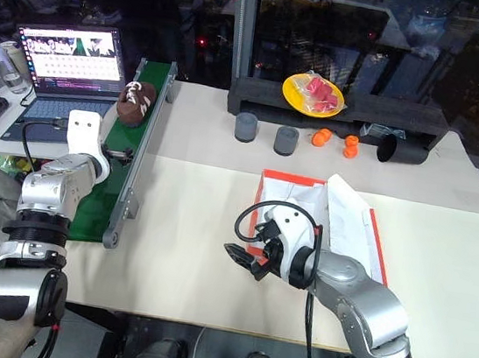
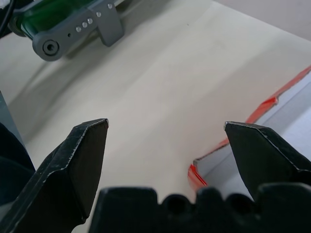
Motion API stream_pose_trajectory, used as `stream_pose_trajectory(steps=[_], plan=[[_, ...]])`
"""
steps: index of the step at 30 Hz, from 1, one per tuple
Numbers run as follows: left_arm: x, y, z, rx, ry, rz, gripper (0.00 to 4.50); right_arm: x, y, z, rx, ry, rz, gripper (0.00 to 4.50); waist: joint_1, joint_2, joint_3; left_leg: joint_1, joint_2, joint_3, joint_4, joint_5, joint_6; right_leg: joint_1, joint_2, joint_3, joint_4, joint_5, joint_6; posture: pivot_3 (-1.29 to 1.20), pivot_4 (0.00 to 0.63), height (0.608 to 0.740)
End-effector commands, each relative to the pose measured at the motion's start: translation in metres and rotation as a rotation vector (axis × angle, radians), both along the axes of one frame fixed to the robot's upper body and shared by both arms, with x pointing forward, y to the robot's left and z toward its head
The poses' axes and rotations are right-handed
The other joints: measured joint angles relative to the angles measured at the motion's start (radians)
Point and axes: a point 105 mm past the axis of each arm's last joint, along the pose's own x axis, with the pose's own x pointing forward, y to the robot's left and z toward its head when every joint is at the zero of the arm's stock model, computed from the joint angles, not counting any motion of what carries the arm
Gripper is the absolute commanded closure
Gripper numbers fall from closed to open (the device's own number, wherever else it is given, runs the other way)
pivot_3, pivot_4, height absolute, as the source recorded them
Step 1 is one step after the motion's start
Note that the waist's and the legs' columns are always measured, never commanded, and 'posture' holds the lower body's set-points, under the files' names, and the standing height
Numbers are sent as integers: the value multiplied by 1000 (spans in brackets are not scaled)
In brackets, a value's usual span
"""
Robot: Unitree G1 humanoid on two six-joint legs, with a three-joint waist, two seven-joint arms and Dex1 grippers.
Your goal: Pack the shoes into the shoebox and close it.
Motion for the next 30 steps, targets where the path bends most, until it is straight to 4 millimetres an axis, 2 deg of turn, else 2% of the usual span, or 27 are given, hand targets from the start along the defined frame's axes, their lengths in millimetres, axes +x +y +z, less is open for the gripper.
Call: stream_pose_trajectory(steps=[1, 14, 21, 24, 26, 27, 29, 30], plan=[[5, -2, 24, 26, -79, -21, 33, 10, -5, 18, 34, -84, -54, 0, 0, 0, 0, 0, 0, 0, 0, 0, 0, 0, 0, 0, 0, 0, 0, 0, 150, 740], [8, -3, 23, 26, -73, -8, 33, 11, -5, 17, 30, -92, -68, 0, 0, 0, 0, 0, 0, 0, 0, 0, 0, 0, 0, 0, 0, 0, 0, 0, 150, 740], [8, -11, 1, 3, 4, -23, 33, 14, -6, 21, 34, -108, -81, 0, 0, 0, 0, 0, 0, 0, 0, 0, 0, 0, 0, 0, 0, 0, 0, 0, 150, 740], [8, -16, -2, -36, 14, -39, 785, 16, -7, 28, 47, -124, -88, 0, 5, 0, 0, 0, 0, 0, 0, 0, 0, 0, 0, 0, 1, 0, 0, 0, 150, 740], [9, -19, 3, -79, -4, -40, 1462, 18, -8, 30, 50, -129, -89, 0, 9, 0, 0, 1, 0, 0, 0, 0, 0, 1, 0, 0, 1, 0, 0, 0, 150, 740], [12, -25, 15, -137, -64, -57, 1690, 18, -8, 33, 51, -135, -87, 0, 11, 0, 0, 1, 0, 0, 1, 0, 0, 2, 0, -1, 1, 0, 0, 0, 150, 740], [15, -35, 37, -199, -173, -90, 1690, 20, -8, 37, 56, -142, -86, 0, 15, 0, 0, 1, 0, 0, 1, 0, 0, 2, 0, -1, 1, 0, 0, 0, 150, 740], [15, -46, 59, -197, -283, -147, 1690, 24, -9, 42, 80, -142, -107, 0, 16, 0, 0, 1, 0, 0, 1, 0, 0, 1, 0, -1, 1, 0, 0, 0, 150, 740]])
